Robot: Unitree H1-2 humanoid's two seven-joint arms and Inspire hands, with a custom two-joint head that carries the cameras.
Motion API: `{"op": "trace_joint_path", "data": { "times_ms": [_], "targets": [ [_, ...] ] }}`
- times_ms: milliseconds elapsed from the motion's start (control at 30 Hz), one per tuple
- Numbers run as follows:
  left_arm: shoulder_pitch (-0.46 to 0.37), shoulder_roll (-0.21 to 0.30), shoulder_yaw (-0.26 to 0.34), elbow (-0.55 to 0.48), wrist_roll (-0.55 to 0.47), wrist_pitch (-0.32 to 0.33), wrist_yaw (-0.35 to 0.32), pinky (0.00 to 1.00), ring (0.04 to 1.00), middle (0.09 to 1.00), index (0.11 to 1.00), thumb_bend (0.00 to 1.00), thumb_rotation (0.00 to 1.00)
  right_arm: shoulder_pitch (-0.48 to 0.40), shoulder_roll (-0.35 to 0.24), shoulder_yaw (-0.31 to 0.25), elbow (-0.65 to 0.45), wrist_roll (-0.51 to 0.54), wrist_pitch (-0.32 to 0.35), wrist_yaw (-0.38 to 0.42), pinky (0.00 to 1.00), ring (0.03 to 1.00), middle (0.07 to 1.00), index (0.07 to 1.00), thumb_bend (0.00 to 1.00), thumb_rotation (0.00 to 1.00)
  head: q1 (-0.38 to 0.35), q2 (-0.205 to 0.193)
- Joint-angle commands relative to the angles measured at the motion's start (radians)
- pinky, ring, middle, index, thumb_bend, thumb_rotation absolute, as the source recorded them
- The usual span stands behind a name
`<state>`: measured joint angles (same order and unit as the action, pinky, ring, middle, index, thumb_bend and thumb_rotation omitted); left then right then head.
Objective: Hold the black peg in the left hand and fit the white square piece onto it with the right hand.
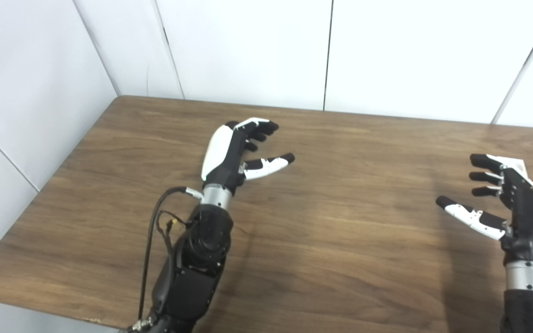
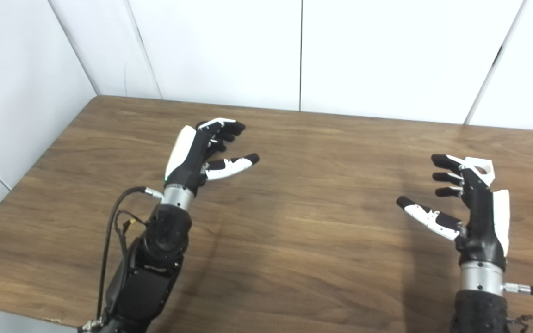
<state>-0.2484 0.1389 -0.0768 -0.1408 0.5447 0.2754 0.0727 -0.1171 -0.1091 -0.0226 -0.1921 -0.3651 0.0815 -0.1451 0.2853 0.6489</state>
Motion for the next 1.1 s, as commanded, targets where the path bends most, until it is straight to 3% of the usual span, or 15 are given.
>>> {"op": "trace_joint_path", "data": {
  "times_ms": [0,133,400,500,567,667,833,1067],
  "targets": [
    [-0.053,0.019,-0.001,-0.052,0.039,0.015,0.000,0.64,0.722,0.719,0.660,0.73,0.28,-0.035,0.002,-0.004,-0.027,-0.006,-0.016,-0.010,0.56,0.687,0.746,0.706,0.69,0.00,0.002,0.001],
    [-0.075,0.047,-0.006,-0.069,0.086,0.042,-0.013,0.63,0.742,0.744,0.665,0.72,0.31,-0.035,0.004,-0.004,-0.023,-0.006,-0.020,-0.013,0.55,0.680,0.742,0.703,0.69,0.00,0.003,0.000],
    [-0.111,0.094,-0.013,-0.080,0.177,0.054,-0.012,0.57,0.722,0.750,0.653,0.72,0.30,-0.035,0.010,-0.004,-0.011,-0.004,-0.032,-0.020,0.56,0.681,0.741,0.703,0.69,0.00,0.004,-0.001],
    [-0.125,0.122,-0.032,-0.061,0.270,0.068,-0.002,0.63,0.781,0.804,0.658,0.72,0.37,-0.036,0.012,-0.003,-0.007,-0.002,-0.033,-0.021,0.57,0.684,0.743,0.704,0.69,0.00,0.004,-0.001],
    [-0.132,0.137,-0.045,-0.046,0.338,0.087,0.001,0.82,0.872,0.863,0.672,0.74,0.42,-0.036,0.012,-0.003,-0.006,-0.002,-0.034,-0.023,0.57,0.685,0.744,0.706,0.69,0.00,0.003,0.000],
    [-0.146,0.150,-0.057,-0.028,0.410,0.117,-0.007,0.95,0.941,0.909,0.688,0.75,0.46,-0.037,0.012,-0.002,-0.005,-0.001,-0.035,-0.023,0.57,0.683,0.744,0.706,0.69,0.00,0.004,-0.002],
    [-0.171,0.162,-0.055,0.023,0.457,0.130,0.006,0.91,0.936,0.912,0.689,0.77,0.43,-0.041,0.013,-0.005,0.007,0.005,-0.045,-0.031,0.56,0.679,0.742,0.702,0.69,0.00,0.005,-0.006],
    [-0.194,0.183,-0.046,0.072,0.491,0.152,-0.001,0.96,0.950,0.928,0.691,0.78,0.45,-0.040,0.015,-0.001,0.004,-0.007,-0.043,-0.038,0.55,0.672,0.737,0.698,0.69,0.00,-0.001,-0.008]
  ]
}}
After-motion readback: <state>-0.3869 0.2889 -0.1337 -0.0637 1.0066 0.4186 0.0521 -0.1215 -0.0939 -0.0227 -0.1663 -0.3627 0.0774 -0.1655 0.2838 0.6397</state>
